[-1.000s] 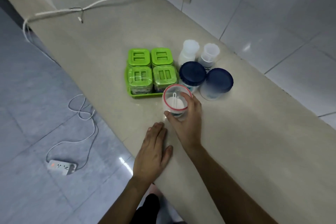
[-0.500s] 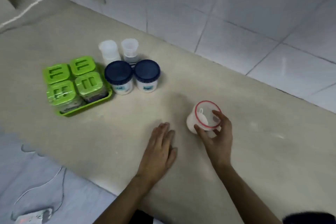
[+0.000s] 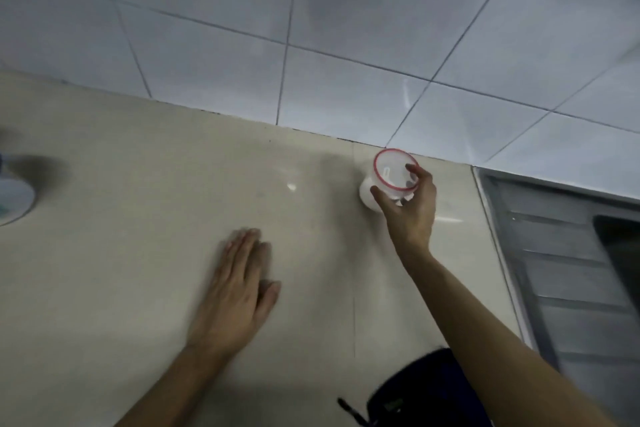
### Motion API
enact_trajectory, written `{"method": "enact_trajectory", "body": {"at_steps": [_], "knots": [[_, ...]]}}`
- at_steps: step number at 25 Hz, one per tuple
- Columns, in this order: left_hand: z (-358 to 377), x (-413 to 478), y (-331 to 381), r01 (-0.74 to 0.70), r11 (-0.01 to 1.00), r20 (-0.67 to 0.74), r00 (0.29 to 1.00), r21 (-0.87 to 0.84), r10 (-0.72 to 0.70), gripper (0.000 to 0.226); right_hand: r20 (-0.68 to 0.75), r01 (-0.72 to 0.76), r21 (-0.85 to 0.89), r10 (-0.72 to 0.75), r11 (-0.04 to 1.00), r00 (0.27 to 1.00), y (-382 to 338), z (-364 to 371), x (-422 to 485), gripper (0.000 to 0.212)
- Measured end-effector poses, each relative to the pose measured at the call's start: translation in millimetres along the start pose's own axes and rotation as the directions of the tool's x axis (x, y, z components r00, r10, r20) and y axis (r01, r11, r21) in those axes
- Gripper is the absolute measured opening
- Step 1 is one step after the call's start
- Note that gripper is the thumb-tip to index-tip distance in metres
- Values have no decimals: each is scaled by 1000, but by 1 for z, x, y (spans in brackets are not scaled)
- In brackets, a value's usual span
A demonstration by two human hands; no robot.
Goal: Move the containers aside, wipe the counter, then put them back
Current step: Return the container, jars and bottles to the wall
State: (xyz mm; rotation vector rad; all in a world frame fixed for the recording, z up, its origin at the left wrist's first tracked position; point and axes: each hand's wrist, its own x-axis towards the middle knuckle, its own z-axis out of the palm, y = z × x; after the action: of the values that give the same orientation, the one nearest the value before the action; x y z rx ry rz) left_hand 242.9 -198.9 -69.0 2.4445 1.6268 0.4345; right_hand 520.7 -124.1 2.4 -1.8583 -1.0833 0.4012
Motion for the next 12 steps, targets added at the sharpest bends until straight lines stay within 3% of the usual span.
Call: {"method": "enact_trajectory", "body": {"at_steps": [12], "knots": [[2, 3, 1, -15, 1000, 0, 1000, 15, 15, 63, 20, -8, -9, 8, 1000, 1000, 18, 14, 101, 74]]}}
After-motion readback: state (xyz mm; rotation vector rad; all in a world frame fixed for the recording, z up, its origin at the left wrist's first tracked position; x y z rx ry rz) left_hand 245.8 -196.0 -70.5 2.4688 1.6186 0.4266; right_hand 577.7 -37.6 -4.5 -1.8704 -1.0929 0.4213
